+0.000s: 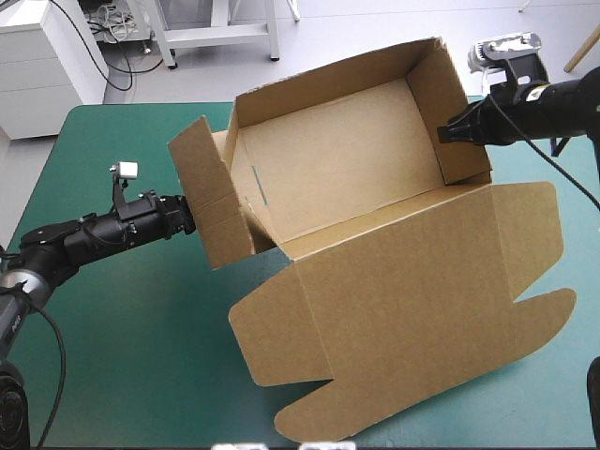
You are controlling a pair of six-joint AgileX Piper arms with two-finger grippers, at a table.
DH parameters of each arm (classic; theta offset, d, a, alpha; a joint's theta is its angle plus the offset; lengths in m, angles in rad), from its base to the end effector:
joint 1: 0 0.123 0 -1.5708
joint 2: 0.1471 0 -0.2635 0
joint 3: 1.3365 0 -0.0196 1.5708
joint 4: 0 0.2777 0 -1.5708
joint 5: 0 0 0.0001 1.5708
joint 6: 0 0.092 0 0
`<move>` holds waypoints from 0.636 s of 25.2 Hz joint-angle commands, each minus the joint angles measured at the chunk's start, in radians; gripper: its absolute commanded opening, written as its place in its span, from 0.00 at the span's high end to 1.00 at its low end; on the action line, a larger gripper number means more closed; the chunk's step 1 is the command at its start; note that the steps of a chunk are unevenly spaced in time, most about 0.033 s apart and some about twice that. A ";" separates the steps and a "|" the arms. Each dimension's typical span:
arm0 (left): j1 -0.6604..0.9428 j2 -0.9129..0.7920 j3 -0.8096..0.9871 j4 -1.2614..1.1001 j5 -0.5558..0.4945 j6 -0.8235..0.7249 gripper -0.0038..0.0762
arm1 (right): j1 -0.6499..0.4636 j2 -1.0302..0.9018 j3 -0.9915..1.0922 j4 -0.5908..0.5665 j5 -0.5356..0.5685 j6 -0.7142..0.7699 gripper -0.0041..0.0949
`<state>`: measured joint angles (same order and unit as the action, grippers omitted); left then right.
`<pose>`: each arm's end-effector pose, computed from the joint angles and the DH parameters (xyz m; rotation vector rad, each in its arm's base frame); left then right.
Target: Fold the box
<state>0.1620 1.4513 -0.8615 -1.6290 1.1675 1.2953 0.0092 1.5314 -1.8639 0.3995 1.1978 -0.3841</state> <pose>0.3038 -0.0360 0.2568 0.2502 1.8863 -1.2858 0.3363 0.0364 0.4575 -0.4565 2.2318 0.3134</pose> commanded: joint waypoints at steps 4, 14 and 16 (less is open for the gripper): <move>-0.058 -0.036 -0.081 -0.133 0.115 0.002 0.04 | 0.079 -0.041 -0.026 -0.111 -0.113 0.086 0.97; -0.153 -0.036 -0.169 -0.182 0.115 0.006 0.04 | 0.119 -0.039 -0.026 -0.161 -0.172 0.141 0.97; -0.170 -0.036 -0.199 -0.190 0.115 0.006 0.04 | 0.119 -0.039 -0.026 -0.161 -0.172 0.141 0.97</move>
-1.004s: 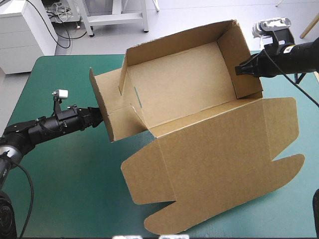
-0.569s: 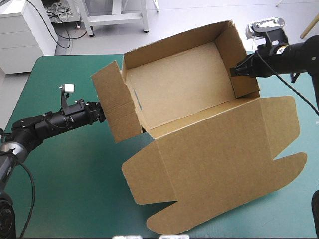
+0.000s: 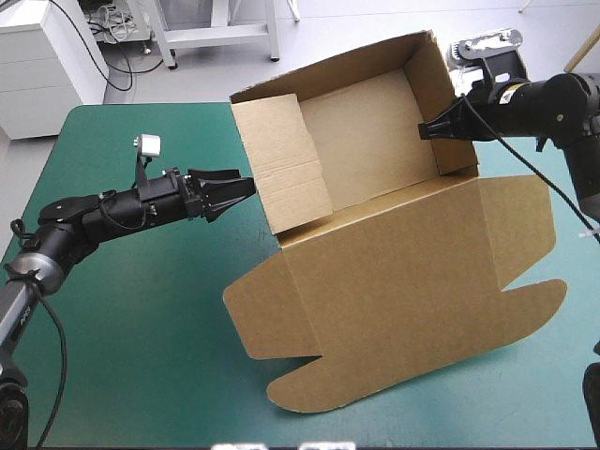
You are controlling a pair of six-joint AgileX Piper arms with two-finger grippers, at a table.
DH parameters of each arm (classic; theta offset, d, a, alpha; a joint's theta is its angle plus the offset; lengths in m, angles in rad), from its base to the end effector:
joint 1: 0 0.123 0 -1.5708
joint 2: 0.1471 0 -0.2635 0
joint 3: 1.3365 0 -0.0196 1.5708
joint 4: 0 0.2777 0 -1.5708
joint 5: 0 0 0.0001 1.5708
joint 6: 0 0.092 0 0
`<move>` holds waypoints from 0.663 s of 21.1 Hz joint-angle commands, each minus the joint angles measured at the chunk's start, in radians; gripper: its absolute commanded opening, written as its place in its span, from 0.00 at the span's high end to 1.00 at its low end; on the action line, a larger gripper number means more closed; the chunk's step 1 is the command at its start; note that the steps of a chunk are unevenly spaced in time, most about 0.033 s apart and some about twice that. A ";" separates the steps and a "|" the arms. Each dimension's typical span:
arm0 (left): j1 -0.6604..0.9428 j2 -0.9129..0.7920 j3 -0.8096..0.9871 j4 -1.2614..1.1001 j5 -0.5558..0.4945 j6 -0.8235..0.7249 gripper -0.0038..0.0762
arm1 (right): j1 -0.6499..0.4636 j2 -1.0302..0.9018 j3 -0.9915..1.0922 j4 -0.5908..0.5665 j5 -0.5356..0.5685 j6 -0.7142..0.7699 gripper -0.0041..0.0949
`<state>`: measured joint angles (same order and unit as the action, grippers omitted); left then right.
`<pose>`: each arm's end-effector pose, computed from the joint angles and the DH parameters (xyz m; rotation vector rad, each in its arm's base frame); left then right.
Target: Fold the box
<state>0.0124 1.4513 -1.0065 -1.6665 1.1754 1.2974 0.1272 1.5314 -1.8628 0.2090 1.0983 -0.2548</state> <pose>0.3112 -0.0807 0.3028 0.4618 1.7504 -1.3431 0.3399 0.0606 0.4595 -0.4174 2.1954 0.1911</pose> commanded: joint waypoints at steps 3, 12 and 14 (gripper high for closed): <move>-0.055 -0.036 -0.093 -0.158 0.107 0.001 0.04 | 0.001 -0.039 -0.027 0.029 -0.077 0.016 0.97; -0.087 -0.036 -0.110 -0.182 0.084 -0.010 0.04 | 0.001 -0.039 -0.027 0.027 -0.098 0.026 0.97; -0.095 -0.036 -0.113 -0.190 0.028 -0.027 0.04 | 0.010 -0.039 -0.027 0.017 -0.117 0.034 0.97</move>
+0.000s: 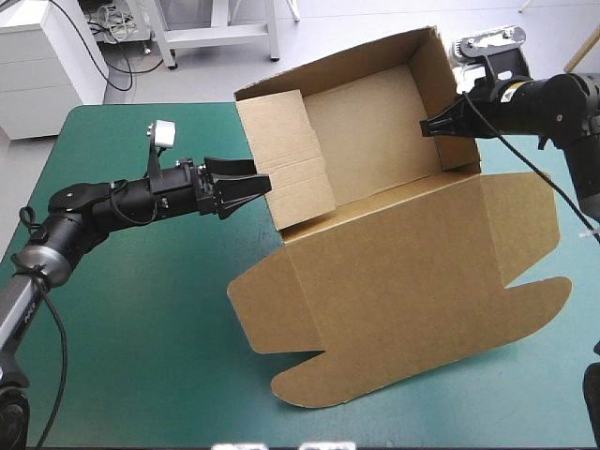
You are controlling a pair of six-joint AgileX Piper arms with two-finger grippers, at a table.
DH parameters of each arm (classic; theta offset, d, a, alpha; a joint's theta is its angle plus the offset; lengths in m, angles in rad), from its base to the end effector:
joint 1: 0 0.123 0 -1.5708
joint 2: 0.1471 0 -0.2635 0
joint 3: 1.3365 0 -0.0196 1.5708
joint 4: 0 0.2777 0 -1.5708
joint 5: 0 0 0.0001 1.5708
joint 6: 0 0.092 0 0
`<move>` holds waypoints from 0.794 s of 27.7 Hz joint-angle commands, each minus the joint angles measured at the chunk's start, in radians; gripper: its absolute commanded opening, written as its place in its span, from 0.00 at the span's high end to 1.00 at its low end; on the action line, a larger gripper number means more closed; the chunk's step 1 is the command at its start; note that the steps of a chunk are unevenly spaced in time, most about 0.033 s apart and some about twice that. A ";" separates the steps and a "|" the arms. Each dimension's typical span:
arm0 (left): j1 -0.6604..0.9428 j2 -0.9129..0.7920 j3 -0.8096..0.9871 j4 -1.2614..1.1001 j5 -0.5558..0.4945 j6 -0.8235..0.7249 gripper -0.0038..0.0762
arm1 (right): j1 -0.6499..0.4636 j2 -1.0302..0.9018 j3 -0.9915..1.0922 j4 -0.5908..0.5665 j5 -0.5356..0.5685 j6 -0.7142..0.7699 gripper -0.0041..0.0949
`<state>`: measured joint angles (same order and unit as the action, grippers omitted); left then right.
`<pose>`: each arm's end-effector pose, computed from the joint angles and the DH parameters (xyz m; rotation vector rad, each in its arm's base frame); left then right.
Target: Fold the box
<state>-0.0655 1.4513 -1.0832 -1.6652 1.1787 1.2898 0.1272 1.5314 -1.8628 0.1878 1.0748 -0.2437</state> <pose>0.3092 -0.1051 0.3262 0.5759 1.6867 -1.3710 0.3416 0.0589 0.4609 -0.3995 2.1781 0.1684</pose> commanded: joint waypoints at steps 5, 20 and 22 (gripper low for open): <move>-0.120 -0.036 -0.181 0.012 -0.273 -0.173 0.04 | 0.073 -0.039 -0.027 -0.045 -0.173 0.082 0.97; -0.374 0.013 -0.623 1.269 -0.520 -1.225 0.27 | 0.121 -0.039 -0.027 -0.105 -0.293 0.182 0.97; -0.395 0.029 -0.648 1.348 -0.526 -1.310 0.27 | 0.121 -0.039 -0.027 -0.105 -0.302 0.190 0.97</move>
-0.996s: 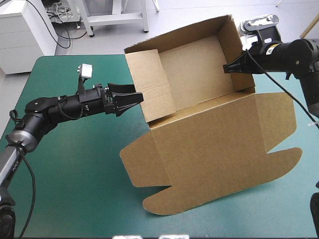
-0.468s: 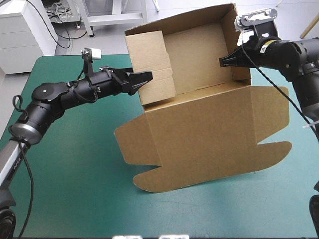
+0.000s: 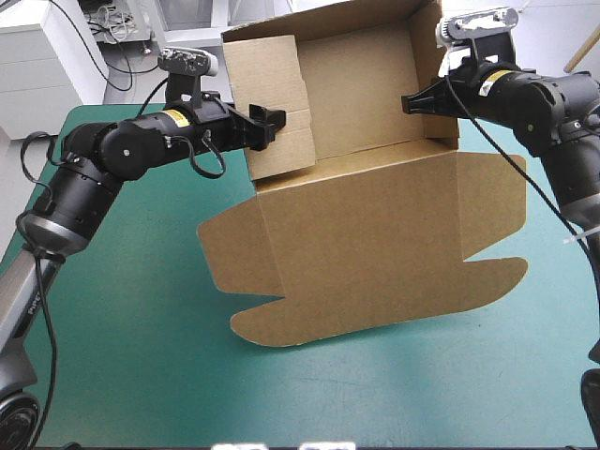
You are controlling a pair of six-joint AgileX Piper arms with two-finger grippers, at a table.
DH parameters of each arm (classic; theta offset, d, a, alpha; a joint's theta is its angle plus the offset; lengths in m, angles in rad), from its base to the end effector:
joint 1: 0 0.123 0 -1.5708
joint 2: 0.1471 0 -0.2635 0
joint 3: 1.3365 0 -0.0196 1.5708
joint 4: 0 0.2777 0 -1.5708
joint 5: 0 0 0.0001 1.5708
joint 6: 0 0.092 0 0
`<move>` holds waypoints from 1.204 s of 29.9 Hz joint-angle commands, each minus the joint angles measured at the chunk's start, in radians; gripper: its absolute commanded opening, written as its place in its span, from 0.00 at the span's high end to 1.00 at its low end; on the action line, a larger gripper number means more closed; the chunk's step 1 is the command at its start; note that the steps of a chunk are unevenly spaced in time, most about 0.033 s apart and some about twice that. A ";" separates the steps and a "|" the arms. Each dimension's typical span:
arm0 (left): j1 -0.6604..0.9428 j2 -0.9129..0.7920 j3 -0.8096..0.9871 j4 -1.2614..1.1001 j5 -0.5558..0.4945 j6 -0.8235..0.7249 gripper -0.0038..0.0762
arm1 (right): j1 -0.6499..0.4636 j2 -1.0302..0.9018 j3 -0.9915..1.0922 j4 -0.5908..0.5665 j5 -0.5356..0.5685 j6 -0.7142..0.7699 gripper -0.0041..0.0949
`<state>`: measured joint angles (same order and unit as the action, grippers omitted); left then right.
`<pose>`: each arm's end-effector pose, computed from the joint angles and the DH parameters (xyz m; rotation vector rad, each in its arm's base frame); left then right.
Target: Fold the box
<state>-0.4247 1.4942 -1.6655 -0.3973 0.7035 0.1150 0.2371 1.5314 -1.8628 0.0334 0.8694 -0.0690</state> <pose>0.3220 -0.1709 0.4406 0.3988 1.9811 -0.6484 0.3463 0.0861 0.4756 -0.3030 2.0014 0.1459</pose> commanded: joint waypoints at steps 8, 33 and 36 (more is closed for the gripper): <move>-0.119 0.030 -0.088 0.385 -0.114 -0.393 0.37 | 0.011 -0.026 -0.027 0.023 -0.119 0.082 0.97; -0.165 0.162 -0.204 0.438 0.049 -0.390 0.96 | 0.011 0.054 -0.027 0.088 0.013 0.078 0.97; -0.165 0.218 -0.292 0.440 0.143 -0.378 0.96 | 0.011 0.085 -0.027 0.106 0.068 0.078 0.97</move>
<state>-0.5540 1.7174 -1.8562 0.1298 0.8791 -0.3158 0.2329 1.6261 -1.8609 0.0072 0.9756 0.0148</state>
